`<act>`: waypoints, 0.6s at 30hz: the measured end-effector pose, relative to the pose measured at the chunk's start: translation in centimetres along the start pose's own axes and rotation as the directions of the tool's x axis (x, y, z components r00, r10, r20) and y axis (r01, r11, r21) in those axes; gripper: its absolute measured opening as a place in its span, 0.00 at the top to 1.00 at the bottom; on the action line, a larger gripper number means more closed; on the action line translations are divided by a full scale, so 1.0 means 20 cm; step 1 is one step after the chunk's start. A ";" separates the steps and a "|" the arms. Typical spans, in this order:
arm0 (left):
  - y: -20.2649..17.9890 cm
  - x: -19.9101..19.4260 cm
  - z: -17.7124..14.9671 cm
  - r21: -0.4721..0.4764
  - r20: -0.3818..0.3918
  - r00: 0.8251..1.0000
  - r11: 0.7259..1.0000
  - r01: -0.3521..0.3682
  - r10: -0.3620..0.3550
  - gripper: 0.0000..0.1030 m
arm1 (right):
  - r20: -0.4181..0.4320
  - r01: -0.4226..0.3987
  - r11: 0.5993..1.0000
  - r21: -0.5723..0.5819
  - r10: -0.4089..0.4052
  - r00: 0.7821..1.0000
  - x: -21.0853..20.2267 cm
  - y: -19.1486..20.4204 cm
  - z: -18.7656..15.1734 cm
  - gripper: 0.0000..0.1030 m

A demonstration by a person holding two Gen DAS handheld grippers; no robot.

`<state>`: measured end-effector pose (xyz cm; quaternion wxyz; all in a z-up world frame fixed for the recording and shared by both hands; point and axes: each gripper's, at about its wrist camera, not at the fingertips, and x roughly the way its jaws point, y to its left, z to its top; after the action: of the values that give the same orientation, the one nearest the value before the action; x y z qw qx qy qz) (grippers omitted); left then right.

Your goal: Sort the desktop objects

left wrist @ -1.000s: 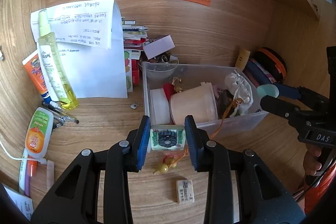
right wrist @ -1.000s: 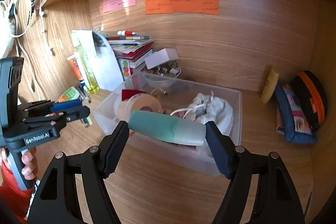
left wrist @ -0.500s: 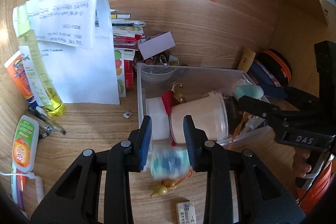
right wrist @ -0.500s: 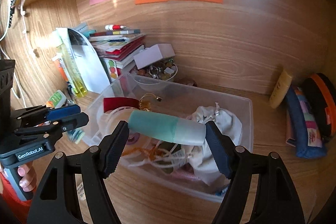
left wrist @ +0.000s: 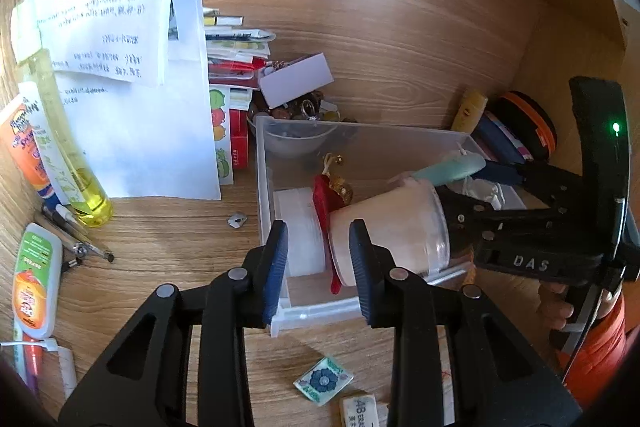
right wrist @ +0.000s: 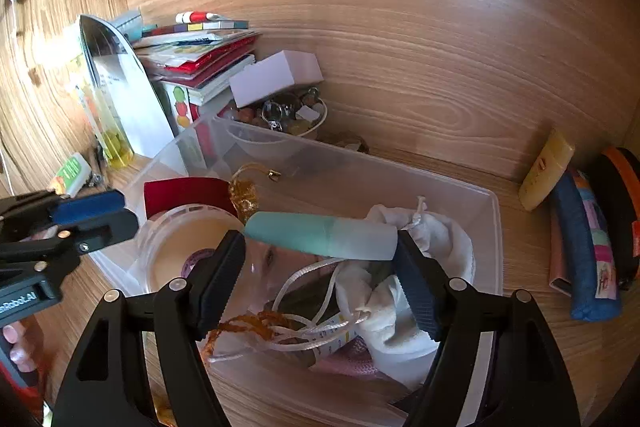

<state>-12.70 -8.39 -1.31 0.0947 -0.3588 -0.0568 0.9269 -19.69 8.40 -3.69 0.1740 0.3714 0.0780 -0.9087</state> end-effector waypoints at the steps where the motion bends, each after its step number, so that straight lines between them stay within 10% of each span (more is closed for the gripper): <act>1: 0.00 -0.02 -0.01 0.004 0.001 1.000 1.000 0.004 -0.004 0.67 | -0.001 -0.003 1.000 0.003 0.003 1.000 -0.01 0.00 0.00 0.30; 18: 0.02 -0.21 -0.20 0.038 -0.015 0.998 0.997 -0.067 0.067 0.42 | 0.047 -0.071 0.995 -0.076 0.075 0.996 -0.33 0.19 -0.17 0.23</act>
<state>-6.95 -9.49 -1.57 0.0706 -0.3660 -0.0266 0.9276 -11.60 7.49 -1.55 0.2226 0.3446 0.0939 -0.9071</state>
